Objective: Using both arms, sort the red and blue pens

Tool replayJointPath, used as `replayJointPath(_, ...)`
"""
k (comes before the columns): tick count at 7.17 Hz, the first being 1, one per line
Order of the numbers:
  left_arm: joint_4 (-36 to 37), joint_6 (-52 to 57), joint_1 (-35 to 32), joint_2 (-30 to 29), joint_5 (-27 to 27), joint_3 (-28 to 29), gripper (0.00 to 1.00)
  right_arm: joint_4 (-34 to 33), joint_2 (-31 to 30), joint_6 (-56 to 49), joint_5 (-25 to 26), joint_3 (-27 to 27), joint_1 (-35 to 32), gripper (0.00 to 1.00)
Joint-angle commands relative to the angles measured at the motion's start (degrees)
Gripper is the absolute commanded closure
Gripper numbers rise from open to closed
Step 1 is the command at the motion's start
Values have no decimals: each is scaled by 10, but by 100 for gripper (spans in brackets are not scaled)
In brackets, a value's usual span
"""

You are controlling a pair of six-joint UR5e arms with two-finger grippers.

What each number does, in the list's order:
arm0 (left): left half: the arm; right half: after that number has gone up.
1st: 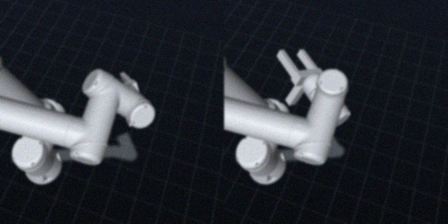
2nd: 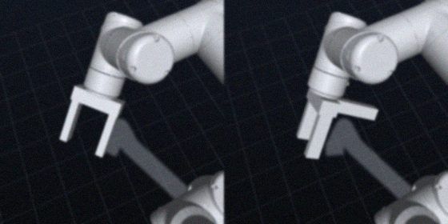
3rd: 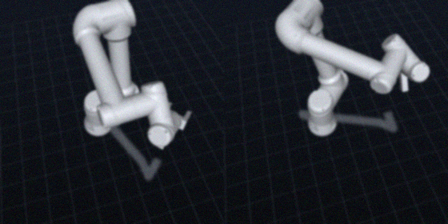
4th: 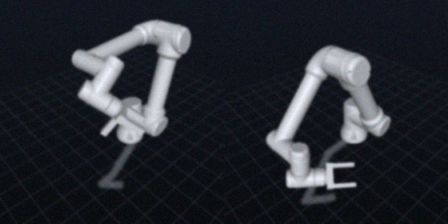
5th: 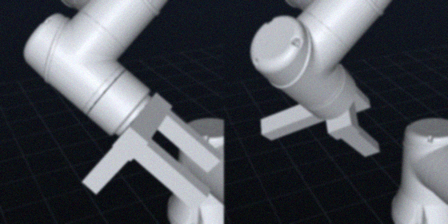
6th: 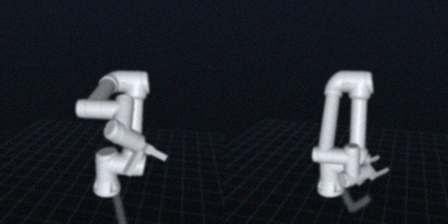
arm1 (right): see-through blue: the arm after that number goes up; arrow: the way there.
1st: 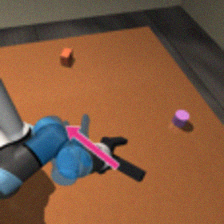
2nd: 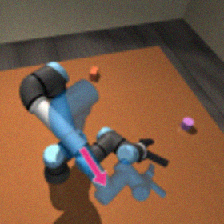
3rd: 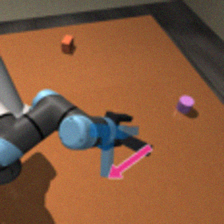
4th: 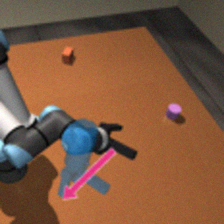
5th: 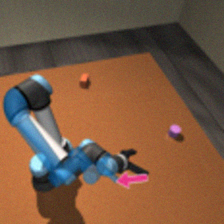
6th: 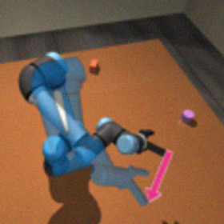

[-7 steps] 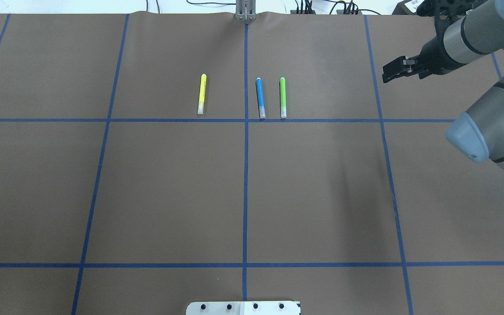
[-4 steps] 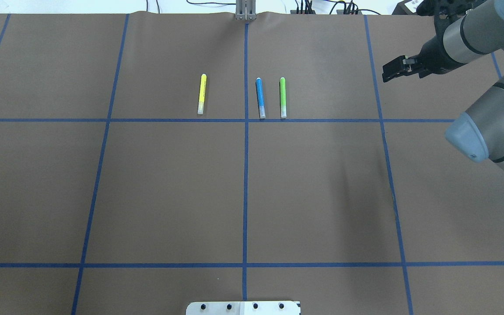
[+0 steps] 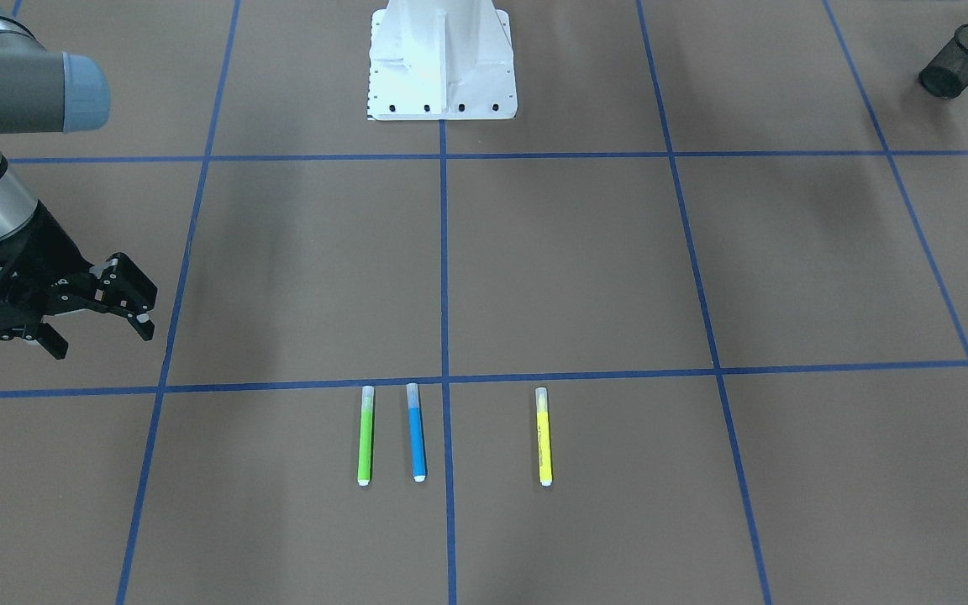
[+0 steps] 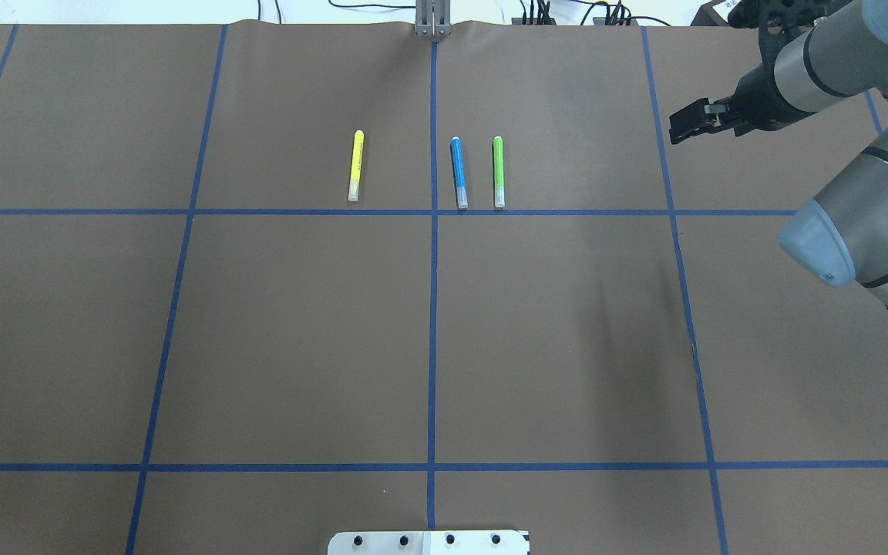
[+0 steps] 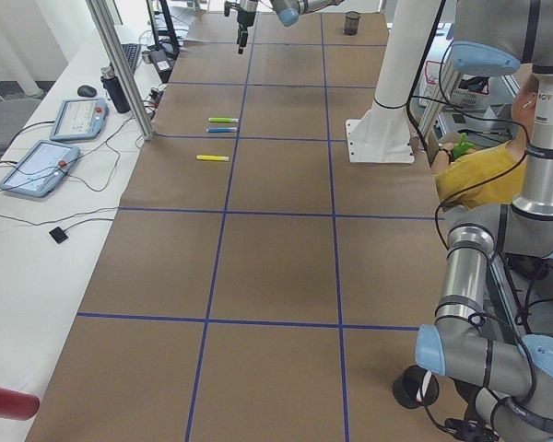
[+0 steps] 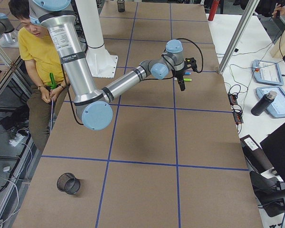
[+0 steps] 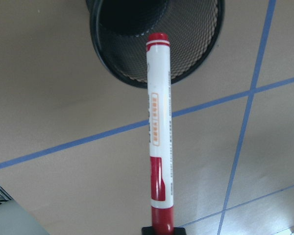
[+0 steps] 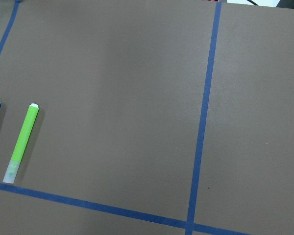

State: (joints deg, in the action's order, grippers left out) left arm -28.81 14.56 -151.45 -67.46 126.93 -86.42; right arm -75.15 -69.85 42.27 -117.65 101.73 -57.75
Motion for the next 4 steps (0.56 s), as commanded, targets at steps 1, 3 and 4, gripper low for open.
replayJointPath(1,-1,-1,-1,0,2,0,4,0,1,0,6,-2,2,0)
replayJointPath(3,2,-1,-1,-4,3,-2,0,0,2,0,6,-1,2,0)
replayJointPath(4,3,-1,-1,-11,3,-10,0,0,2,0,6,-1,2,0)
